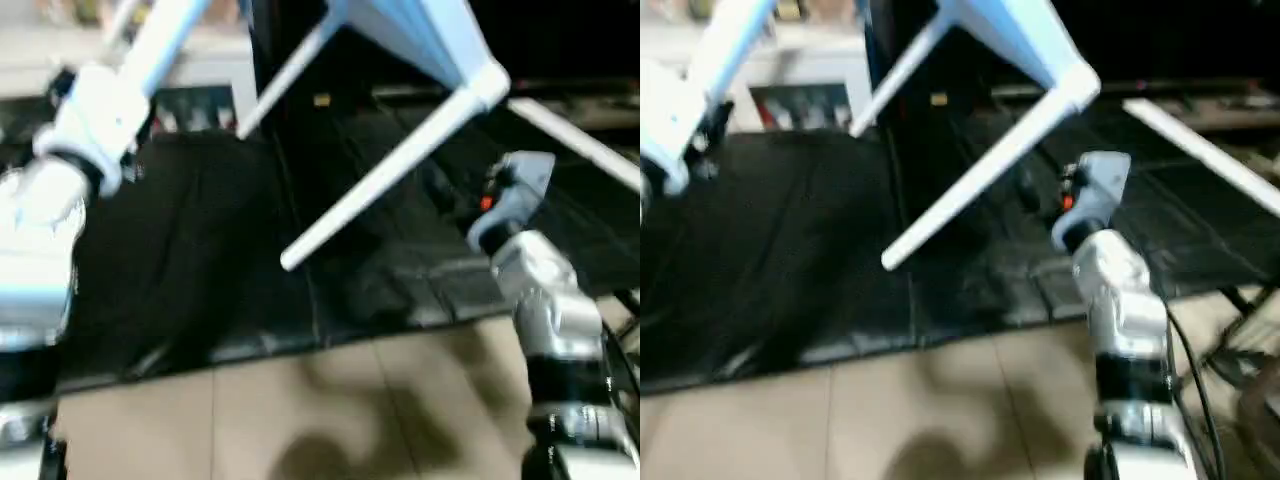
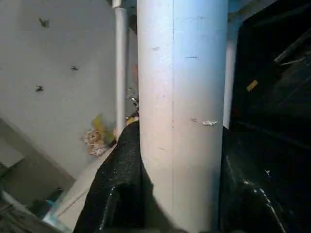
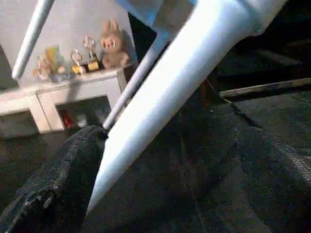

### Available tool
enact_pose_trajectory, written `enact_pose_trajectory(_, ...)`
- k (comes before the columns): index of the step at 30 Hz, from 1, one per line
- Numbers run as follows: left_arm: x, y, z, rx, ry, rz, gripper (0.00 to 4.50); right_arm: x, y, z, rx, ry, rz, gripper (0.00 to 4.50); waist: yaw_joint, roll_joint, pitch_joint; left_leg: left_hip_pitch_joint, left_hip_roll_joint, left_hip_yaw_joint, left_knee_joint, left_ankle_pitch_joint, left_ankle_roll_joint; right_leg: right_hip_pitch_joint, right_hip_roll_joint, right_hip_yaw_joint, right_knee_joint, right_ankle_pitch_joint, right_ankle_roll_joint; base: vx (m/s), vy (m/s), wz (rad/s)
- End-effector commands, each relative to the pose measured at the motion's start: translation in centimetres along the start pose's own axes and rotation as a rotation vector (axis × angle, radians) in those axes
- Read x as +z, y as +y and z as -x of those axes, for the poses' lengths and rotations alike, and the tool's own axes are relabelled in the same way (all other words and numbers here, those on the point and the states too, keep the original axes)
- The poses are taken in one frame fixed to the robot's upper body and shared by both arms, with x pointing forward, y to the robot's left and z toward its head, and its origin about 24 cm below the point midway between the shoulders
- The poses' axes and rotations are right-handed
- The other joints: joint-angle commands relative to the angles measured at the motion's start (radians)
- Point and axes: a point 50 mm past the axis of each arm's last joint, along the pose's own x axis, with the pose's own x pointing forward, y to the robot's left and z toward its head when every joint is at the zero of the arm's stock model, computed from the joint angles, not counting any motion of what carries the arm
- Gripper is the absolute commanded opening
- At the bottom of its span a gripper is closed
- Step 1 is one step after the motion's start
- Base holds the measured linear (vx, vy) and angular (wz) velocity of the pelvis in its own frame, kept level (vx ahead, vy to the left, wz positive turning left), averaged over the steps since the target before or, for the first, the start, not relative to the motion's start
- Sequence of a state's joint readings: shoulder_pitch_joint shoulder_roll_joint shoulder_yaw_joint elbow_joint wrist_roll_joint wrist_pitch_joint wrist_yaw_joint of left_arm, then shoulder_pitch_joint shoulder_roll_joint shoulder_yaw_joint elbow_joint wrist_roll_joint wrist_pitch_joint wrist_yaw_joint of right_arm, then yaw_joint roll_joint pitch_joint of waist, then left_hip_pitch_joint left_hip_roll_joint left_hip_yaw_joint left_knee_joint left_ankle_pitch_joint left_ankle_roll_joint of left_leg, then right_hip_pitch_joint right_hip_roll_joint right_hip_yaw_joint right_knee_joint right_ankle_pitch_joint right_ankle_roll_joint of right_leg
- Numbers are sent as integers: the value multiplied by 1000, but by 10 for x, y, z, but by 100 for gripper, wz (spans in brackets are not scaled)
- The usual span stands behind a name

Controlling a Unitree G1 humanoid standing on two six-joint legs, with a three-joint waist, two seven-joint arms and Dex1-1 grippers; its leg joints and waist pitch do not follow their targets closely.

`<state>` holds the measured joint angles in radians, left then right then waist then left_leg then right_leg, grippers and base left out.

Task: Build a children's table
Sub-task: Flip table

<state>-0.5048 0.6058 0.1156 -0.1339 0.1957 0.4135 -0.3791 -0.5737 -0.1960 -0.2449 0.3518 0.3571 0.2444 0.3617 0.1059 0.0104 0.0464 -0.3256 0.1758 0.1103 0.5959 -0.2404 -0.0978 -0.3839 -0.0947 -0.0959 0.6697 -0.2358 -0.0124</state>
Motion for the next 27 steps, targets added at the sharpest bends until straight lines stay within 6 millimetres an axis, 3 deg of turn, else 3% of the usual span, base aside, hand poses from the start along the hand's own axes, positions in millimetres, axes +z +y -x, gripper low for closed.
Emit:
enact_pose_trajectory(1, -33, -29, 1, -140, 156, 47, 150, 5, 3, -8, 44, -31, -29, 450, 19, -20, -56, -42, 11, 12, -61, 9, 22, 32, -59, 60, -142, -549, 17, 68, -44, -14)
enact_pose_trajectory(2, -34, -30, 1, -141, 159, 51, 150, 7, 1, -11, 49, -36, -28, 450, 19, -15, -59, -40, 14, 15, -63, 26, 22, 29, -45, 57, -130, -417, -12, 61, -23, 0)
enact_pose_trajectory(3, -34, -30, 1, -141, 159, 51, 150, 7, 1, -11, 49, -36, -28, 450, 13, -14, -59, -38, 17, 20, -69, -2, 28, 28, -33, 53, -119, -275, -72, 52, 11, 6)
enact_pose_trajectory(4, -37, -31, 2, -143, 168, 55, 150, 11, -1, -17, 66, -58, -32, 450, 10, -4, -61, -44, 18, 24, -72, -52, 25, 31, -32, 52, -114, -227, -117, 52, 11, 6)
enact_pose_trajectory(5, -39, -33, 3, -146, 174, 60, 150, 15, 0, -23, 99, -73, -36, 450, 5, -7, -61, -48, 17, 26, -71, -70, 25, 34, -30, 49, -112, -217, -134, 50, 33, 0)
enact_pose_trajectory(7, -43, -36, 6, -155, 187, 60, 150, 22, 2, -32, 168, -92, -42, 450, 5, -1, -66, -42, 24, 30, -67, -108, 38, 29, -35, 50, -109, -184, -184, 0, 0, 0)
enact_pose_trajectory(8, -44, -37, 7, -158, 189, 60, 150, 24, 3, -34, 184, -95, -43, 450, -1, -1, -63, -47, 25, 28, -69, -125, 40, 31, -35, 48, -109, -194, -196, 0, 0, 0)
enact_pose_trajectory(11, -50, -39, 10, -170, 205, 60, 150, 31, 4, -47, 203, -86, -64, 450, -1, -9, -63, -46, 28, 33, -69, -127, 51, 34, -39, 48, -111, -196, -200, 0, 0, 0)
enact_pose_trajectory(12, -51, -40, 11, -171, 209, 59, 150, 32, 3, -51, 173, -79, -80, 450, 3, -2, -63, -41, 30, 35, -69, -120, 54, 30, -39, 49, -112, -188, -202, 0, 0, 0)
enact_pose_trajectory(13, -52, -40, 12, -172, 212, 60, 150, 34, 3, -54, 158, -78, -109, 450, 2, -7, -63, -43, 32, 35, -70, -112, 53, 32, -39, 50, -109, -174, -208, 0, 0, 0)
enact_pose_trajectory(14, -53, -40, 13, -173, 215, 60, 150, 35, 4, -57, 157, -79, -123, 450, 4, -4, -62, -41, 34, 35, -72, -125, 50, 30, -40, 49, -111, -180, -210, 0, 0, 0)
enact_pose_trajectory(16, -56, -43, 15, -182, 225, 66, 150, 40, 15, -62, 269, -106, -174, 450, 4, -17, -60, -37, 37, 36, -75, -168, 50, 30, -41, 49, -113, -191, -208, 0, 0, 0)
enact_pose_trajectory(17, -57, -44, 16, -189, 229, 67, 150, 43, 22, -63, 348, -129, -193, 450, 6, -19, -60, -35, 38, 38, -75, -175, 52, 28, -41, 49, -115, -199, -205, 0, 0, 0)
enact_pose_trajectory(22, -66, -53, 20, -225, 254, 102, 150, 54, 41, -61, 593, -180, -184, 450, 8, -25, -62, -34, 48, 46, -76, -171, 50, 28, -42, 50, -112, -170, -198, 0, 0, 0)
enact_pose_trajectory(26, -75, -64, 21, -252, 276, 163, 150, 65, 45, -61, 616, -225, -127, 450, 19, -29, -61, -29, 49, 51, -76, -153, 43, 26, -44, 53, -113, -161, -197, 0, 0, 0)
enact_pose_trajectory(27, -79, -69, 21, -267, 287, 175, 150, 71, 45, -62, 608, -247, -107, 450, 21, -25, -61, -28, 49, 51, -78, -159, 39, 25, -44, 53, -115, -170, -194, 0, 0, 0)
